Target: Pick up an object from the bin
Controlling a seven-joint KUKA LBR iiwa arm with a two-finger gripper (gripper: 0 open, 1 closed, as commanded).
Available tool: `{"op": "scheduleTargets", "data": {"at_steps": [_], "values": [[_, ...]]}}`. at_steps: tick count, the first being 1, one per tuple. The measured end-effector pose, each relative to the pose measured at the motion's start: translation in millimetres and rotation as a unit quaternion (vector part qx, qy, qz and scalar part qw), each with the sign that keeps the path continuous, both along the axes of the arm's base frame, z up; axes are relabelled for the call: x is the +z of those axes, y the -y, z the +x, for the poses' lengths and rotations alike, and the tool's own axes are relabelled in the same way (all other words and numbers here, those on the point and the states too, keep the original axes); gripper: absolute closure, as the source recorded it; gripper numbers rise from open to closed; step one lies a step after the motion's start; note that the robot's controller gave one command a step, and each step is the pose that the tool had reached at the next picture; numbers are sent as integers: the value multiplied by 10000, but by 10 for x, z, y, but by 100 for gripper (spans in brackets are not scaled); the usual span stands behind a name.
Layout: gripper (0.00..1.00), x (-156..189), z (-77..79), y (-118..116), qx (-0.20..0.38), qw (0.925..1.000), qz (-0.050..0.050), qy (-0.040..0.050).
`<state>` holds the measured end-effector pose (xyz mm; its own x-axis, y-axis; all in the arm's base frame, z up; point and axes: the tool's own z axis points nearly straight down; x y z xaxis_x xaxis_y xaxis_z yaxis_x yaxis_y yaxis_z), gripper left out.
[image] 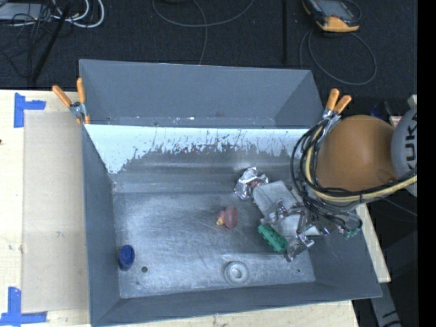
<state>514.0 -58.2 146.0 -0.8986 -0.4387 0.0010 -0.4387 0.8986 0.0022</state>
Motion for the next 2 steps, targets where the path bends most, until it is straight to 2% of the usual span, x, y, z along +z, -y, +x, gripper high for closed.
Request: {"op": "scheduleTargets", "data": {"at_steps": [1, 2], "values": [[100, 88, -1, -2, -25, 10000, -1, 4], [100, 400, 4, -15, -47, 10000, -4, 15]]}}
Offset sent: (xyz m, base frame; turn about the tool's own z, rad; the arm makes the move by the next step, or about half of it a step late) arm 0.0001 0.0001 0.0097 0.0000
